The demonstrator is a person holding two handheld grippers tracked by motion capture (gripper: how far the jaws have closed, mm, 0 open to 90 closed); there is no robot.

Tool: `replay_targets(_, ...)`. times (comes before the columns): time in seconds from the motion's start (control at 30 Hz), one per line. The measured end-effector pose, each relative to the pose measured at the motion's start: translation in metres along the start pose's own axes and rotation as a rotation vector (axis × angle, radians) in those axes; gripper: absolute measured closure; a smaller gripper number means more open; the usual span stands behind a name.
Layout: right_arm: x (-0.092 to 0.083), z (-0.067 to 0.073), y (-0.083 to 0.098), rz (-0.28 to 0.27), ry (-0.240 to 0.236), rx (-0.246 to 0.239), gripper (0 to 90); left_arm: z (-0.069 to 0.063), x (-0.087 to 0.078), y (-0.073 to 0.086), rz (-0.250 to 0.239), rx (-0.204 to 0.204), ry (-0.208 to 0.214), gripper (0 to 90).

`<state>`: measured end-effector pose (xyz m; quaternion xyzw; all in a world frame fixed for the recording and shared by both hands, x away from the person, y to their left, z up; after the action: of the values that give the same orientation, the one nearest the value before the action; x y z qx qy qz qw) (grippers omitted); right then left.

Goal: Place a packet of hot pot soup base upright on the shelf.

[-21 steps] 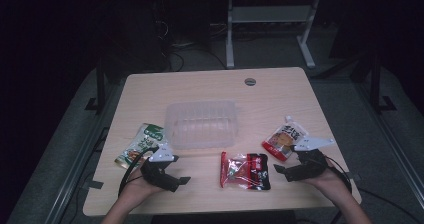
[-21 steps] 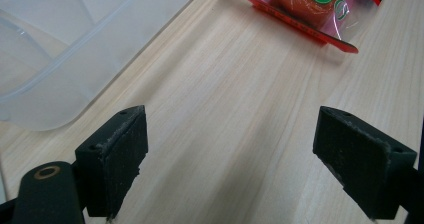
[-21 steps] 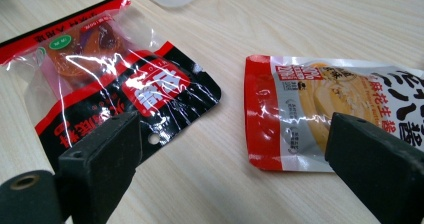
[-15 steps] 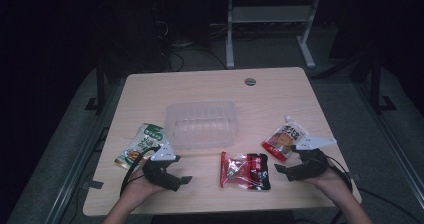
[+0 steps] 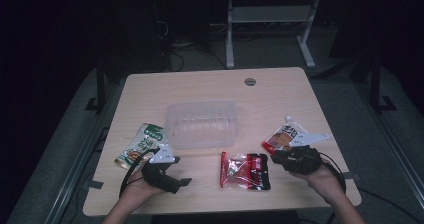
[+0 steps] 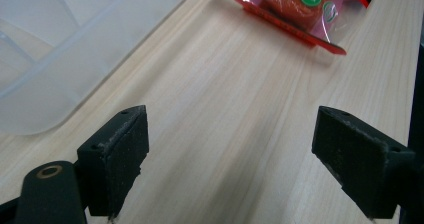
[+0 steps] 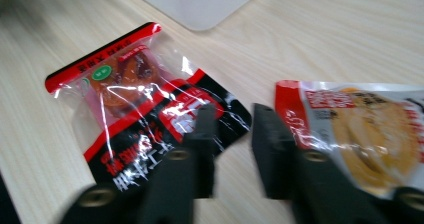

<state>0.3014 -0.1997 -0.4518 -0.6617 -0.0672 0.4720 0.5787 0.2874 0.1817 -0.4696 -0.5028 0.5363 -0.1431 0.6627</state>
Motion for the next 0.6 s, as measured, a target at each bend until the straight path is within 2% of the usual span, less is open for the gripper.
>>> replay_targets(0.03,0.002,0.000,-0.001,0.014,-0.005,-0.001,81.1,0.000,0.000,0.000,-0.002,0.000,-0.002,14.7)
replay_targets(0.07,0.002,0.000,-0.001,0.014,-0.005,-0.001,81.1,0.000,0.000,0.000,-0.002,0.000,-0.002,14.7)
replay_targets(0.1,0.007,-0.001,-0.004,0.020,-0.005,-0.006,89.5,0.000,0.000,0.000,-0.001,0.000,0.001,14.7)
replay_targets(0.3,0.017,-0.002,-0.007,0.049,-0.024,-0.008,89.6,0.000,0.003,-0.001,-0.009,-0.015,0.000,14.7)
replay_targets(0.4,0.022,-0.002,-0.008,0.060,-0.030,0.001,89.6,0.000,0.003,-0.002,-0.007,-0.008,0.002,14.7)
replay_targets(0.47,0.031,-0.005,-0.013,0.070,-0.038,0.011,89.6,-0.001,0.004,-0.004,-0.020,-0.024,0.000,14.6)
replay_targets(0.53,0.032,-0.005,-0.015,0.076,-0.034,0.006,89.7,-0.001,0.004,-0.004,-0.023,-0.026,0.000,14.6)
replay_targets(0.6,0.033,-0.002,-0.017,0.074,-0.051,-0.006,89.7,-0.002,0.003,-0.004,-0.024,-0.017,0.002,14.6)
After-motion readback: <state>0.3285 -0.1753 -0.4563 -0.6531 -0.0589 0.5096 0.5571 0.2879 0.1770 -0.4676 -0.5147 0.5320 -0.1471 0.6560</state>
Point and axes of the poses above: each handheld gripper's, and its own axes: x roughly forward along the jaws, y roughly out of its underside, z roughly to its left, the point moved 4 cm from there along x, roughly forward along the jaws, and after that the axes turned 9 degrees about -z, right-handed, at the moved point
